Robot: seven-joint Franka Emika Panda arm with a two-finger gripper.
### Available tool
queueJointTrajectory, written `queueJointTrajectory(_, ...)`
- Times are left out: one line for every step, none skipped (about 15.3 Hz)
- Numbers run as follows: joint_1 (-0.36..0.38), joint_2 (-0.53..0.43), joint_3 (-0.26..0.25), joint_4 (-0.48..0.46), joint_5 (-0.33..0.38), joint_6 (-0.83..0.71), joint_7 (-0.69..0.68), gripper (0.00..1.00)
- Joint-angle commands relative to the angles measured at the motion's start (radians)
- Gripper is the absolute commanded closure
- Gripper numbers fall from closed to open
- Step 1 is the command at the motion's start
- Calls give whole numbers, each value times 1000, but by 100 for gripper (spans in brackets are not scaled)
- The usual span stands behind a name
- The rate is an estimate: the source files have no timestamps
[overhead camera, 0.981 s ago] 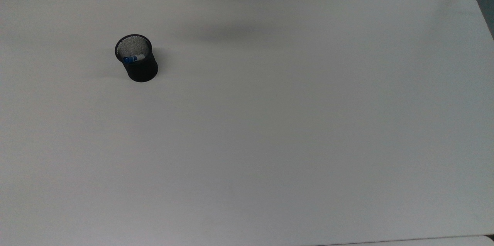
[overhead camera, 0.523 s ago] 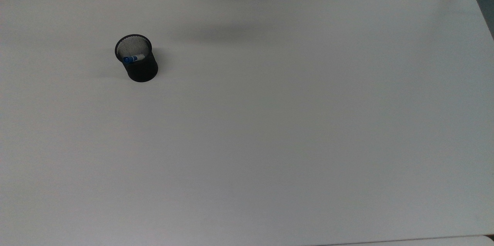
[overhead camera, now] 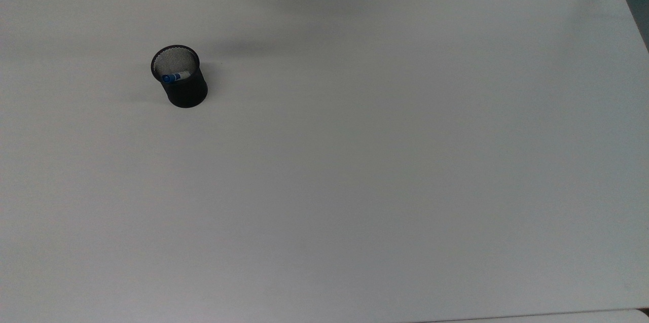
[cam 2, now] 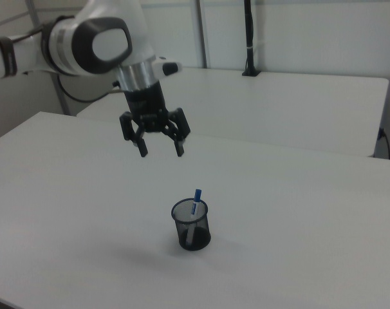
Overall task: Remove the marker
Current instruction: 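Move the open gripper over the black mesh pen cup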
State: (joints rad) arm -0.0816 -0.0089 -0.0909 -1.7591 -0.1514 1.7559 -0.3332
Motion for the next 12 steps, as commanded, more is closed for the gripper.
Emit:
queueJointTrajectory(-20, -22, -1, -164, -14, 192, -10, 0)
queueJointTrajectory(-23, -20, -3, -195, -11, 252, -6, 0)
queueJointTrajectory(-35, -23, -10, -232, -8, 311, -6, 0)
queueJointTrajectory(-41, -26, -15, -268, -4, 371, -7, 0)
queueJointTrajectory(-43, -26, -20, -302, 0, 436, -6, 0)
queueJointTrajectory(-43, -23, -29, -331, 3, 506, -6, 1)
queueJointTrajectory(-43, -20, -30, -361, 9, 572, -4, 2)
queueJointTrajectory(-41, -17, -30, -390, 19, 626, -4, 3)
queueJointTrajectory(-41, -14, -30, -411, 30, 667, -3, 3)
queueJointTrajectory(-41, -6, -30, -424, 39, 706, -3, 3)
queueJointTrajectory(-43, 10, -30, -422, 42, 718, -1, 3)
queueJointTrajectory(-41, 21, -30, -421, 56, 721, -1, 3)
